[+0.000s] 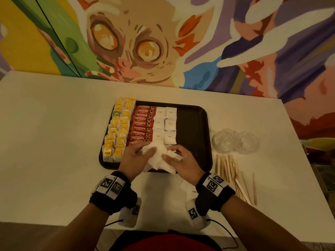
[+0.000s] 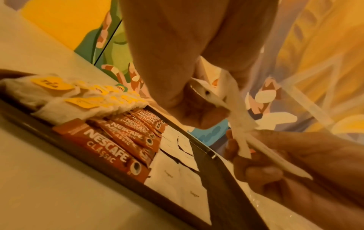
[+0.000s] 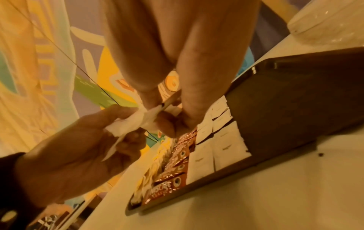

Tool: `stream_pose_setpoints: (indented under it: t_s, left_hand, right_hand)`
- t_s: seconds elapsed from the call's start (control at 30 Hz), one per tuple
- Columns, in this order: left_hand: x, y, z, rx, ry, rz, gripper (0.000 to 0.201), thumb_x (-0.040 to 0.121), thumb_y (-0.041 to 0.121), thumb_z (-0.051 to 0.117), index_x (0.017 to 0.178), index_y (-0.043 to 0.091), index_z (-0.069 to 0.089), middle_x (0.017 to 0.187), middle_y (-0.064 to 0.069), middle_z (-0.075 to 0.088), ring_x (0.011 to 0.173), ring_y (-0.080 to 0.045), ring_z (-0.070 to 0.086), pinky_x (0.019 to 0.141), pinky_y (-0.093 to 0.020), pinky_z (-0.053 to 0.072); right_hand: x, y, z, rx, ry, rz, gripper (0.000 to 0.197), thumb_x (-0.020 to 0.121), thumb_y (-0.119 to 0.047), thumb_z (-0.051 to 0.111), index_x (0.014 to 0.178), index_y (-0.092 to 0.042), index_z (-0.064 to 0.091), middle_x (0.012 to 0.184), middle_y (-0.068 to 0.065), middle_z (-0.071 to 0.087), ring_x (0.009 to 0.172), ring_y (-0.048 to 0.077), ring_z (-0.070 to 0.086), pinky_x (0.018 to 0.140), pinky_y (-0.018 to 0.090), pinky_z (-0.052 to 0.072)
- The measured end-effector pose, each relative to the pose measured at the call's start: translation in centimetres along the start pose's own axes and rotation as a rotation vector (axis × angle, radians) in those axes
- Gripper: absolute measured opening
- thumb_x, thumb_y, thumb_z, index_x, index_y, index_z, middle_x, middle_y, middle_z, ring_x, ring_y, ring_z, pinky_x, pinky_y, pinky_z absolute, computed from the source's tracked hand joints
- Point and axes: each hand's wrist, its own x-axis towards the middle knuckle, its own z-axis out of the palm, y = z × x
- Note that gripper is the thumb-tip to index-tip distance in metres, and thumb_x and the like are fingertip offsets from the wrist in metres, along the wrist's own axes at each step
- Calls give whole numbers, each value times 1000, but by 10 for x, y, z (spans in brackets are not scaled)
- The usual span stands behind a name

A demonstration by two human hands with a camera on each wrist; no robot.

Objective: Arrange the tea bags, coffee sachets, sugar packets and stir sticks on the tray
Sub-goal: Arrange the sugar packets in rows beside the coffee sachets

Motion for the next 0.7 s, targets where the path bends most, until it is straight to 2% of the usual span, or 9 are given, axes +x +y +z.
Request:
stream_pose_setpoints:
  t_s: [0.1,0.2,0.23,0.33,0.43,0.47,0.57,0.63,0.7]
  left_hand:
    - [4,5,11,-167,66,-51,11,91,23,63,100,18,68,102,0,68,101,-21,64,80,-35,57]
    - [8,6,20,-159,83,-76,27,84,43,69,104,26,67,104,2,69,100,-20,66,85,-45,56]
    - [10,6,21,-158,84,-86,31,81,43,71,108,27,66,106,2,70,100,-19,67,85,-47,56]
    - [16,7,20,-233,33,-133,40,82,26,74,120,22,62,112,1,70,104,-19,67,87,-44,56]
    - [20,12,18,-331,-52,-171,34,87,6,65,117,21,60,104,2,72,95,-17,70,77,-34,59]
    - [21,13,18,-359,-80,-181,34,88,3,63,116,21,58,104,1,72,93,-17,71,75,-34,59]
    - [30,14,12,-381,-78,-189,38,88,2,62,118,25,53,119,-7,62,102,-27,66,79,-45,58]
    - [38,16,7,-372,-20,-176,43,88,3,63,117,34,51,121,-3,56,106,-27,60,79,-48,58]
    - [44,17,2,-377,18,-170,42,88,6,63,114,36,52,122,-2,56,109,-25,58,80,-49,58]
  right_hand:
    - [3,-6,7,102,18,15,20,89,-21,70,105,-18,59,111,-2,65,99,16,67,82,42,60]
    - [10,-9,14,191,50,45,22,89,-24,71,105,-14,60,106,1,68,92,20,71,80,46,60]
    - [13,-10,16,201,65,50,24,88,-26,72,104,-12,61,105,3,68,91,22,71,81,47,60]
    - [24,-12,15,176,91,44,25,85,-30,75,101,-13,64,106,5,69,98,23,69,90,49,56]
    - [33,-18,11,186,66,70,28,85,-28,73,105,-11,64,111,6,67,104,23,66,92,48,55]
    - [36,-20,9,171,54,76,27,87,-26,71,107,-11,63,113,6,65,106,24,65,93,48,55]
    - [42,-23,4,226,-31,115,16,94,-9,61,109,-12,60,122,5,59,115,26,59,95,47,54]
    - [46,-27,-2,292,-97,142,29,93,5,55,113,-16,59,129,9,54,118,27,55,97,48,53]
    - [51,-32,-9,287,-135,140,44,90,13,52,116,-23,56,132,8,48,119,26,52,91,39,55]
